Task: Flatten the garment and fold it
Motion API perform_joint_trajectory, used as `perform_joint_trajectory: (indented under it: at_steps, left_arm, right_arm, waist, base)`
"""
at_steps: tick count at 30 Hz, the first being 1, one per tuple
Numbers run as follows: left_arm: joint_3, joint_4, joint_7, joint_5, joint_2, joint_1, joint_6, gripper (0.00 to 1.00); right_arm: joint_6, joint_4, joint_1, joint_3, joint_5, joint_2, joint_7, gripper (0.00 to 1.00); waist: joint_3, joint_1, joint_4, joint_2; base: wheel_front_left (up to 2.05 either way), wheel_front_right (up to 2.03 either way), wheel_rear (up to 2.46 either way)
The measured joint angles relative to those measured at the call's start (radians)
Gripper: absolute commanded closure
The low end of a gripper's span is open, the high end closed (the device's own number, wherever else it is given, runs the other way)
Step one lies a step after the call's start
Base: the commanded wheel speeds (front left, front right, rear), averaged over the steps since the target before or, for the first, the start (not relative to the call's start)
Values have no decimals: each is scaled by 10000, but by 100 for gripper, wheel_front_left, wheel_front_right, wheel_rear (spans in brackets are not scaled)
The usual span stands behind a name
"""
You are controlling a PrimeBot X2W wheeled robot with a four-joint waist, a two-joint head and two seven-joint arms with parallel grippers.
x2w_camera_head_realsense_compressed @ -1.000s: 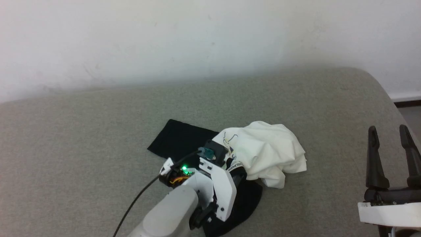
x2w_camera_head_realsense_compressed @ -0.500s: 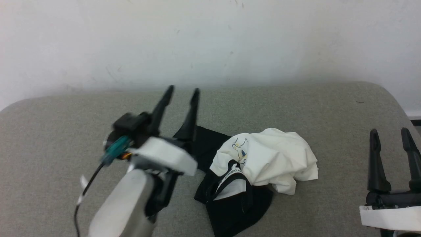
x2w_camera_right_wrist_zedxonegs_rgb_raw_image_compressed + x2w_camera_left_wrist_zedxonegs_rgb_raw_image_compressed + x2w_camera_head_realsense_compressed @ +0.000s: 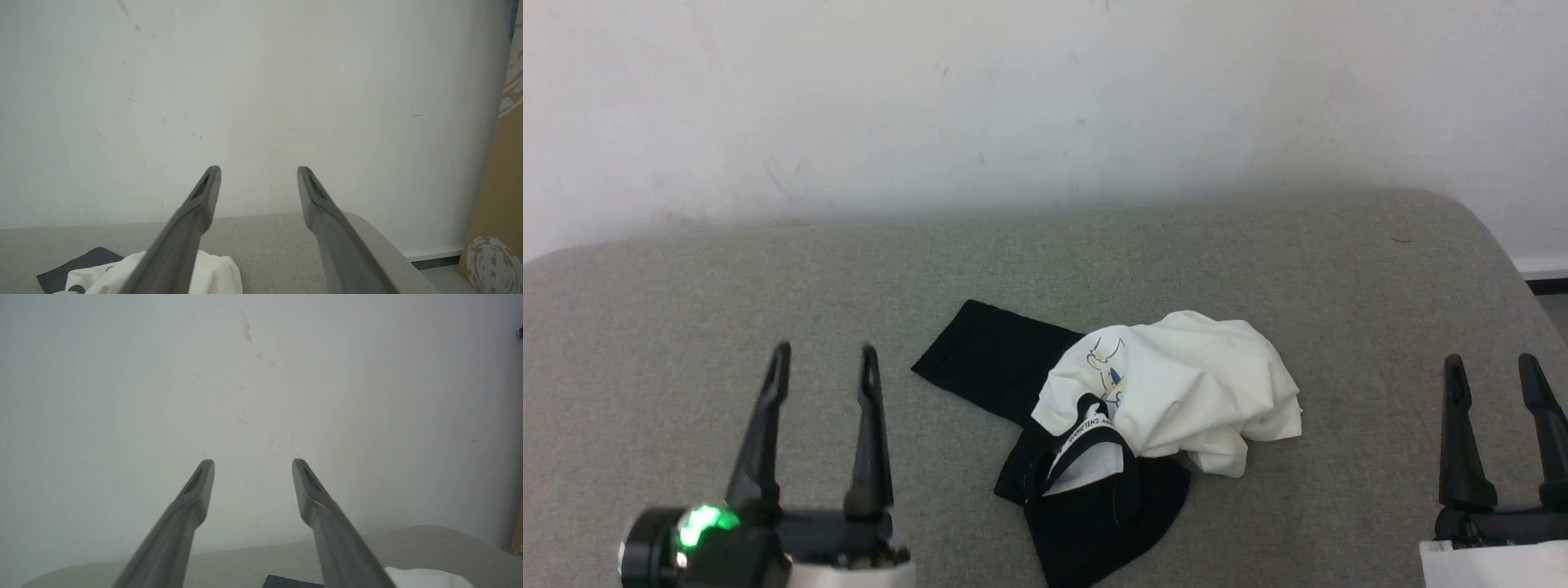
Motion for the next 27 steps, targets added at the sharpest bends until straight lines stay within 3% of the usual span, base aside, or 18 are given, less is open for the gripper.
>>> perform_joint_trajectory:
  at_steps: [4,12,18,27]
  left_arm:
    - [123,-155,0,176,-500,741,8,0]
    - [512,-311,0,431,-976,645,-625,0]
    - [589,-276,0,562,-1390,188,-1047,0]
    - [589,-98,0,811,-1732,-275,-1482,0]
  right_arm:
    - [0,56,142,-29,67,2,0,0]
    - [0,50,-620,59,155,0,385,0]
    - [2,309,-2794,420,40,-291,3009,0]
    - [0,2439,-4492,972,915,-1490,7062,0]
  waist:
    - [64,-1,34,0]
    - [523,0,230,0]
    - [1164,2,366,0]
    - [2095,3,771,0]
  base:
    - [0,0,0]
    - [0,0,0]
    - [0,0,0]
    - [0,0,0]
